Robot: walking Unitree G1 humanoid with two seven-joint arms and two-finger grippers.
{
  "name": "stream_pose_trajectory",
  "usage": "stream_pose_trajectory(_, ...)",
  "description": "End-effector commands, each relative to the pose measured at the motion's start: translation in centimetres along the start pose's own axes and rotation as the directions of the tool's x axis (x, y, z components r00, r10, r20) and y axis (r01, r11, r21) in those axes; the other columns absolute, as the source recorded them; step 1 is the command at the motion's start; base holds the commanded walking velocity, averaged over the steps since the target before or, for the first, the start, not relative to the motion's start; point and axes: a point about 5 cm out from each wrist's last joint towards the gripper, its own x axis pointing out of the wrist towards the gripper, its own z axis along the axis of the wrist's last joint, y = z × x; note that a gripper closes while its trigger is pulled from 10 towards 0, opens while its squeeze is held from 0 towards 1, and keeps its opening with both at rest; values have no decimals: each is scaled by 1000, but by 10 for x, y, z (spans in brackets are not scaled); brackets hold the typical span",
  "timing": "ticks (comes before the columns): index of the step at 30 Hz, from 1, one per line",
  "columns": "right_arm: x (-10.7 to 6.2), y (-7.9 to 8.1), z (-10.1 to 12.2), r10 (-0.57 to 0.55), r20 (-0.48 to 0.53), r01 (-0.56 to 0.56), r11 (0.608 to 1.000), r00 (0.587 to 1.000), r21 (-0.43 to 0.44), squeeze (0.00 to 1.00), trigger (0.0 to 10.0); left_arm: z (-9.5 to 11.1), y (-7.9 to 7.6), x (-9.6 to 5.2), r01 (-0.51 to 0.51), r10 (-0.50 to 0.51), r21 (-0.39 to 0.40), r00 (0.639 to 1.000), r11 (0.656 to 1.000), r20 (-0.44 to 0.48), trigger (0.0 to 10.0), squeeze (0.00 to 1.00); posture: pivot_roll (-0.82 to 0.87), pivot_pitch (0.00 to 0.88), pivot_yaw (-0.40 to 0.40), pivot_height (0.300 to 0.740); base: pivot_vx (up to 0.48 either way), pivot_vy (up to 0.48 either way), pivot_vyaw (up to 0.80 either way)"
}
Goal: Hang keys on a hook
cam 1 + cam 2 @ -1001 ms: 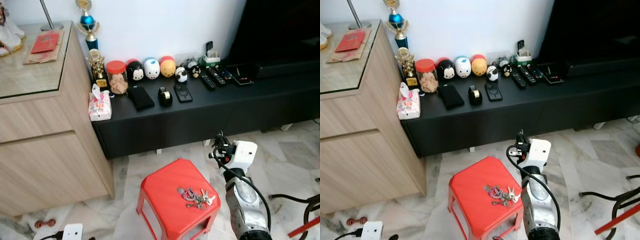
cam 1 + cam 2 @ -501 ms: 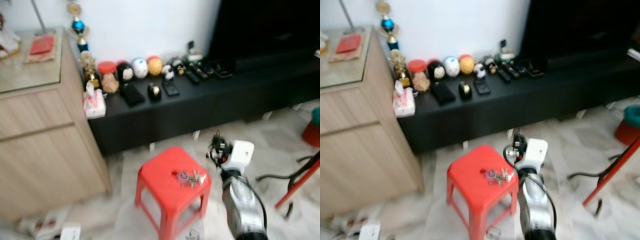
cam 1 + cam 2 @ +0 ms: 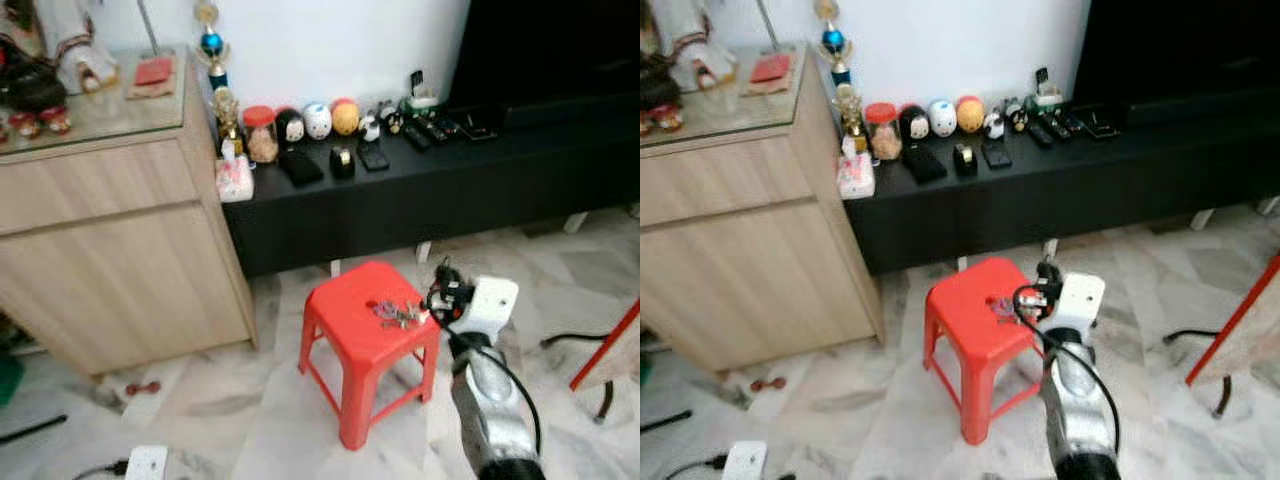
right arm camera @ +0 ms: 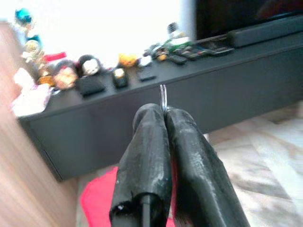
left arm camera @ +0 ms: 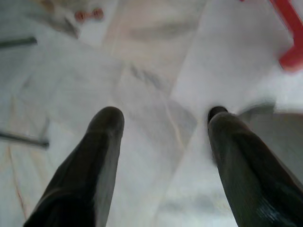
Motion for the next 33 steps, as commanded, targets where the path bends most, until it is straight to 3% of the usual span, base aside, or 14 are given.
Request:
stream_pose_trajectory(1,2,-6,10,-19,35,19,1000,999,-1,0,10000,2,2,1,-3,3,5,1000,1000,-9,10000,0,-41,0,3,740,0,0,0)
stream_pose_trajectory(14,4,-20,13,-26,5,27,997,1000,-70,0,10000,-3,4,0,-50,45,-125,998,991,-42,10000,0,-27,0,-42,740,0,0,0)
stream_pose_trajectory(19,18,-20,23,-16,13,17,997,1000,-75,0,10000,-9,-2,-1,-55,45,-151,997,987,-70,10000,0,-45,0,-45,740,0,0,0)
stream_pose_trajectory(25,24,-8,26,49,-10,-49,997,999,-57,0,10000,-11,-10,0,-48,37,-153,996,987,-77,10000,0,-43,0,-60,740,0,0,0)
stream_pose_trajectory(33,21,3,17,1,-26,-1,1000,1000,24,0,10000,-11,-3,-1,-88,75,-180,994,980,-75,10000,0,-25,0,-69,740,0,0,0)
